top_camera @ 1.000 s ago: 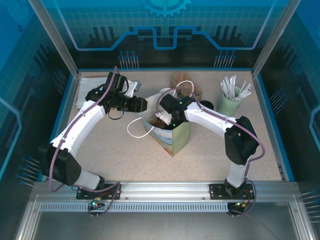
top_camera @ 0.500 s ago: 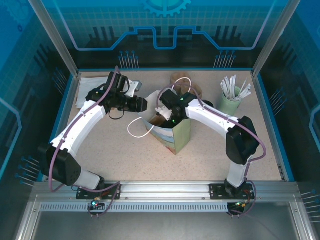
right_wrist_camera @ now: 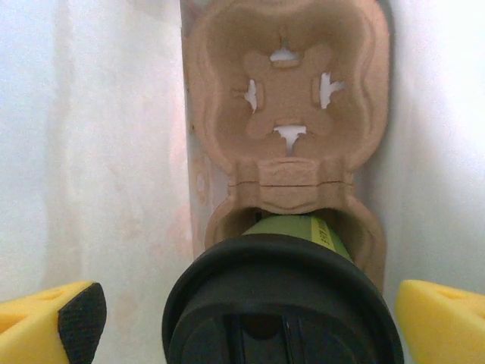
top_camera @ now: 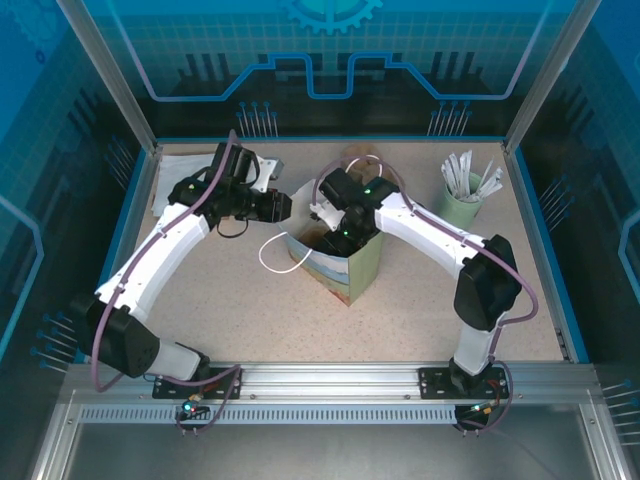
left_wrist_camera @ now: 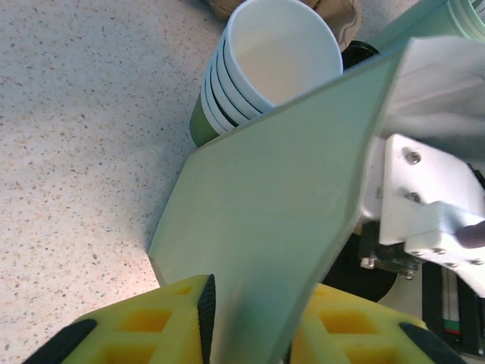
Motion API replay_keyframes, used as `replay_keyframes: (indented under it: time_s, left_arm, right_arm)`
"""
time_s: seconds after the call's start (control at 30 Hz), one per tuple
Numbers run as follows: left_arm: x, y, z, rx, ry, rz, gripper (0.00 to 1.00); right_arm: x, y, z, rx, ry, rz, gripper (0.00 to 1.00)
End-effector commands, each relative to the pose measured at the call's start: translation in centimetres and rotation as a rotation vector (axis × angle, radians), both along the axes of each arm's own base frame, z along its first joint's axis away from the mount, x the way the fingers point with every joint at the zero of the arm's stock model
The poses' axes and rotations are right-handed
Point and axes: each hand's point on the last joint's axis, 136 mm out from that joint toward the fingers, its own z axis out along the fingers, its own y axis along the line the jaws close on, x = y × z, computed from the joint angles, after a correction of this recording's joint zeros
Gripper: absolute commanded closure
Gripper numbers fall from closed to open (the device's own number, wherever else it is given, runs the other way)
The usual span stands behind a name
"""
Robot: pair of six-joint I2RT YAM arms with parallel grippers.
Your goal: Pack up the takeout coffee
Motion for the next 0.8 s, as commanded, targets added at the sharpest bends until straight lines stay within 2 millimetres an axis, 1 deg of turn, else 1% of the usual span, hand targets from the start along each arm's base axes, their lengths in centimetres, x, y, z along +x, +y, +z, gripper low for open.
replay_keyframes:
  time_s: [0.0, 0.4, 0.77]
  left_arm:
    - [-0.4, 0.7, 2.0, 0.029, -0.057, 0.013, 0.73]
    - [-0.5, 1.2, 2.6, 0.051, -0.069, 0.035, 0.75]
    - [-0.4, 1.3, 1.9, 0.067, -0.049, 0.041, 0.75]
  right_arm:
    - [0.4, -0.2, 3.0, 0.050, -0.039, -0.035, 0.00]
    - [0.7, 0.2, 6.1, 0.109, -0.084, -0.052, 0.00]
    - [1.1, 0.2, 9.2, 0.147, -0.132, -0.073, 0.00]
